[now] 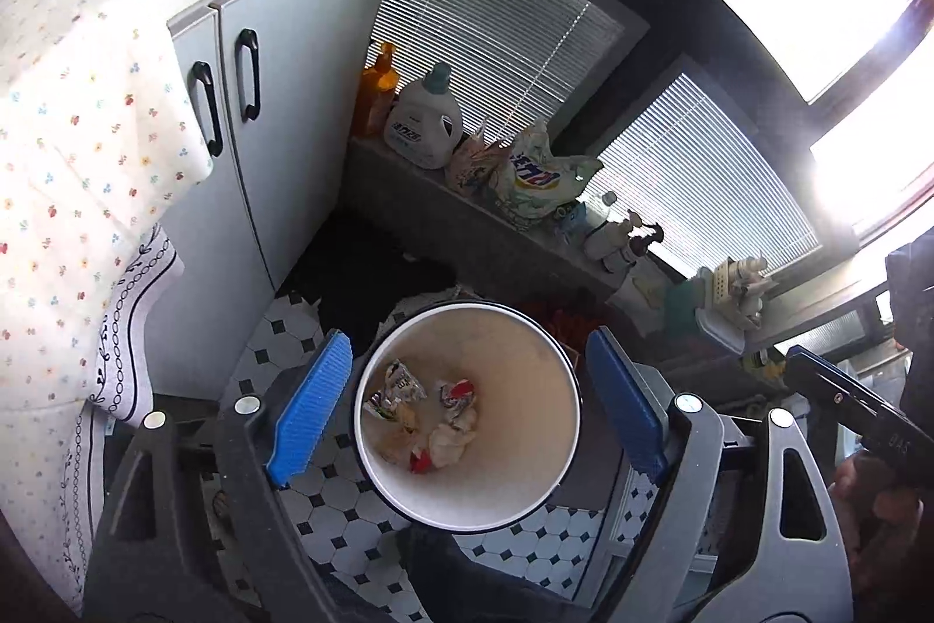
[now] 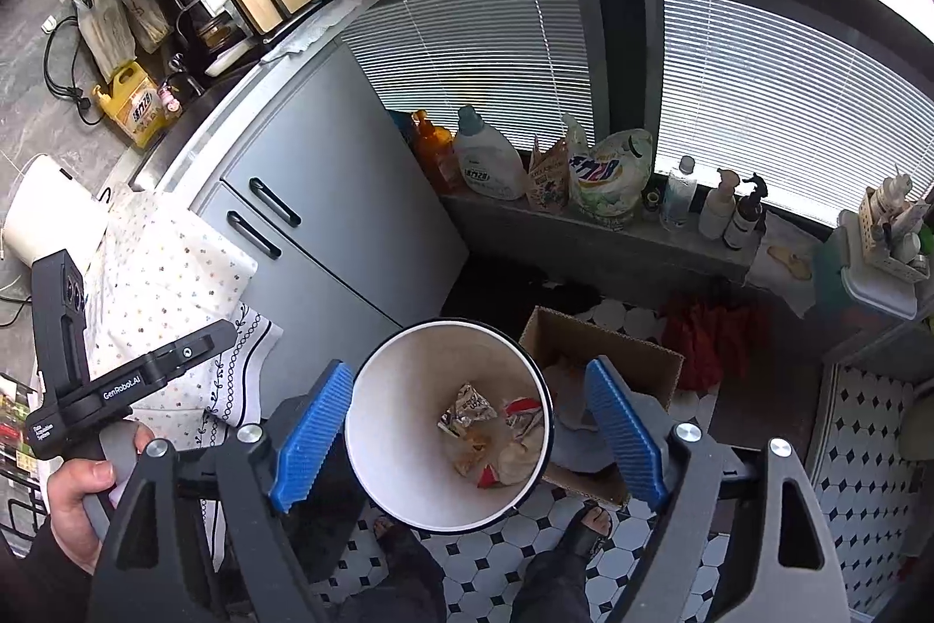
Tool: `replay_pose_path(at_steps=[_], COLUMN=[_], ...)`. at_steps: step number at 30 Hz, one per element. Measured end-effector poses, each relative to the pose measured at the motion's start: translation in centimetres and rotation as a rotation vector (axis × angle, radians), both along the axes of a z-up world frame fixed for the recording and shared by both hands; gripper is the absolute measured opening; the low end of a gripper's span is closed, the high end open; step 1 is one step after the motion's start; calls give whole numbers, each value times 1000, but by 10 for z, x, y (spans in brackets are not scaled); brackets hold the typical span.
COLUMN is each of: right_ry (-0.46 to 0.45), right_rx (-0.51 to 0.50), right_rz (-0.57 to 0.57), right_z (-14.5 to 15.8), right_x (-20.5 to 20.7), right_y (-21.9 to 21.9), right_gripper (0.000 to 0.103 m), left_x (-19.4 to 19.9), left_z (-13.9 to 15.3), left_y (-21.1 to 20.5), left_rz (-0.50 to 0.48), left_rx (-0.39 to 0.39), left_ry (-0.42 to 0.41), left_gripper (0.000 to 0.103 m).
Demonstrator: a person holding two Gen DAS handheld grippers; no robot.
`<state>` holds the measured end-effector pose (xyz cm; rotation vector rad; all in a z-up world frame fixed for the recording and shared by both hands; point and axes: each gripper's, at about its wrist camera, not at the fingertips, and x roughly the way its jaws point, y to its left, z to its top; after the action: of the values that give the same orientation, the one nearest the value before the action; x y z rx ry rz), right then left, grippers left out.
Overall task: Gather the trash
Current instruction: 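Carry the brown paper and blister pack to the white bin and release both, then grasp the crumpled brown paper on the cloth with the left tool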
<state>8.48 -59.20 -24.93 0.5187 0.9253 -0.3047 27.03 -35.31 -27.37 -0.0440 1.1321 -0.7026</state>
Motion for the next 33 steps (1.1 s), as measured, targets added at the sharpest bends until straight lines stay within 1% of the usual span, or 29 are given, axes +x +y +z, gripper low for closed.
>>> replay_pose_path(at_steps=[1, 3, 9, 12, 15, 22, 24, 26, 27, 30, 33], right_ry=[-12, -34, -76, -110, -136, -160, -173, -172, -172, -190, -211], right_rx=[-6, -22, -33, -77, -102, -112, -123, -144, -150, -160, -144], right_rz=[4, 11, 50, 68, 110, 230, 280, 317, 335, 391, 463], right_z=[4, 11, 25, 35, 44, 53, 55, 56, 56, 59, 61], right_x=[3, 10, 36, 50, 64, 102, 111, 123, 128, 142, 157], right_y=[5, 15, 44, 63, 85, 144, 164, 184, 193, 223, 255], right_gripper=[88, 96, 95, 95, 95, 95, 95, 95, 95, 95, 95], left_x=[2, 6, 12, 13, 12, 6, 2, -2, -3, -7, -12], left_z=[6, 18, 52, 65, 76, 95, 101, 105, 107, 110, 115], left_y=[7, 23, 73, 100, 130, 208, 232, 255, 266, 300, 329], left_rz=[15, 48, 159, 225, 312, 482, 556, 662, 699, 779, 862], left_rx=[0, 1, 3, 6, 25, 28, 30, 67, 74, 82, 123], left_ry=[-14, -40, -132, -168, -210, -248, -276, -306, -310, -314, -345], left_gripper=[84, 86, 95, 96, 97, 97, 97, 97, 97, 97, 97])
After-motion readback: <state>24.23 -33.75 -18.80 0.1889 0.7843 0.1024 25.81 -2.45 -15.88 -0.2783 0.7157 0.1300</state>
